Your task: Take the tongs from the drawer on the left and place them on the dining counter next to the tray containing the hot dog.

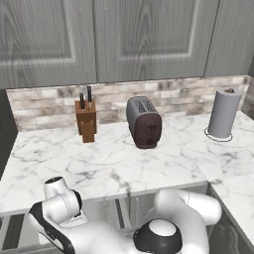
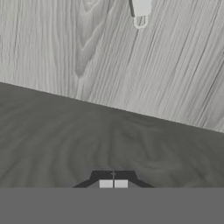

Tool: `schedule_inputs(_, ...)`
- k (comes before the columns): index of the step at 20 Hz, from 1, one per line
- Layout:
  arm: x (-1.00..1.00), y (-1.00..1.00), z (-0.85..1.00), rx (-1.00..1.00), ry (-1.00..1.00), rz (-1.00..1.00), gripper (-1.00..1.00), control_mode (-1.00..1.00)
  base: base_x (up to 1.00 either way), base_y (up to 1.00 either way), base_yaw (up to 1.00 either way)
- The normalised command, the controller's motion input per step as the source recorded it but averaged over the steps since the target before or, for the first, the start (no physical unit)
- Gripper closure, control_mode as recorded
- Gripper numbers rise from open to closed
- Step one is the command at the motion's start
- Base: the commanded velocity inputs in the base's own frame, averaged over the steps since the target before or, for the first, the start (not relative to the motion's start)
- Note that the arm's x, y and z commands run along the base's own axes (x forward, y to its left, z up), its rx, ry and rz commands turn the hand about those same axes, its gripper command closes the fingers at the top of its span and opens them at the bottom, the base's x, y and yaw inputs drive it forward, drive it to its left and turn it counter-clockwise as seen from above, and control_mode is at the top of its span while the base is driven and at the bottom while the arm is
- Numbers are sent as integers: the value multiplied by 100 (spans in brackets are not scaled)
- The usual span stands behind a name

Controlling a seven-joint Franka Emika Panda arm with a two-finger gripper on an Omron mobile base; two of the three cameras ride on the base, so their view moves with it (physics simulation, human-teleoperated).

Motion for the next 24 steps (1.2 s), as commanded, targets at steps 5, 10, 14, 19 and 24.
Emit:
schedule_inputs(5,-100,0,-77,0,1,-19,100,-100,0,0,0)
schedule_inputs(10,-100,0,-27,0,11,-16,100,-100,0,0,0)
schedule_inputs(14,-100,-6,0,0,18,-14,100,-100,0,0,0)
schedule_inputs(19,-85,-13,41,-2,9,-16,100,-100,0,0,0)
schedule_inputs(24,-45,-28,68,-5,2,-18,100,-100,0,0,0)
